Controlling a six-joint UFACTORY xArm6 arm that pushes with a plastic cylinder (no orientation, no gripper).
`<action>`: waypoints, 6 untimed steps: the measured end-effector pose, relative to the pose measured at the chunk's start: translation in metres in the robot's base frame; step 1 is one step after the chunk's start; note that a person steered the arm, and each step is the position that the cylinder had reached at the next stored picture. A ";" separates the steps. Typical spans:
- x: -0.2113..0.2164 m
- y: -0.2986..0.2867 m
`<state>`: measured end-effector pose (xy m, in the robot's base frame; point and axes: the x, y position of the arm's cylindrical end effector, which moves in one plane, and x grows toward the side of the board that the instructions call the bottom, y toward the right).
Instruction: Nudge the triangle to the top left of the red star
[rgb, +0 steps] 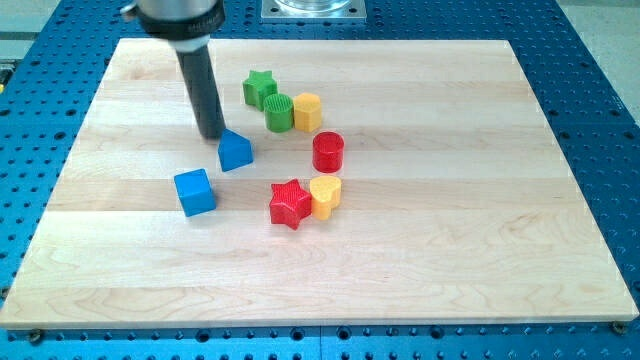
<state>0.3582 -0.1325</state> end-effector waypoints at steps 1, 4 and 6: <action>-0.055 0.000; 0.086 -0.001; 0.088 0.015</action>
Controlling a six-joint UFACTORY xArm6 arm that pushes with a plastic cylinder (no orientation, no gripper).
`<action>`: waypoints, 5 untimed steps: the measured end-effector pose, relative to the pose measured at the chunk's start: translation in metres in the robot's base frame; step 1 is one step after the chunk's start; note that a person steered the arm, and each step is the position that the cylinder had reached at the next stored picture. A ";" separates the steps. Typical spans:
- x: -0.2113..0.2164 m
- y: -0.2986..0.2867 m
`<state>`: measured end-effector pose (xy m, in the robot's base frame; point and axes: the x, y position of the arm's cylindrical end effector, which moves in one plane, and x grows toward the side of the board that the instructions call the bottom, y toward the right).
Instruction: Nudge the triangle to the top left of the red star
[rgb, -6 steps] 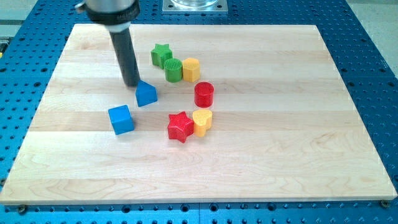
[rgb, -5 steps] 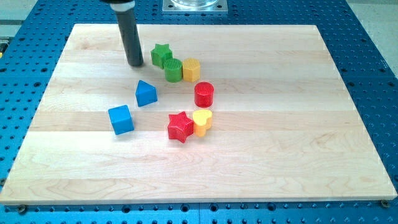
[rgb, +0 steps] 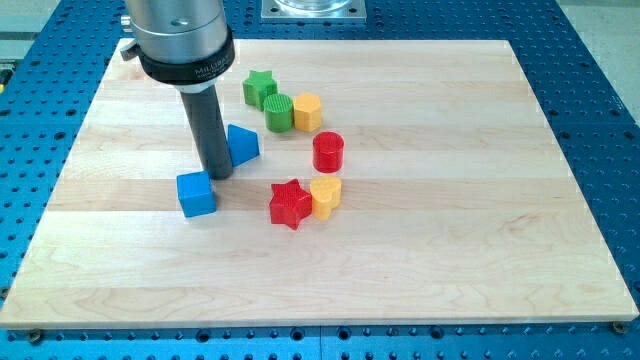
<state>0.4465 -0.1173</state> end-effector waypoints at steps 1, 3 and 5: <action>-0.008 0.000; -0.071 -0.021; -0.051 0.019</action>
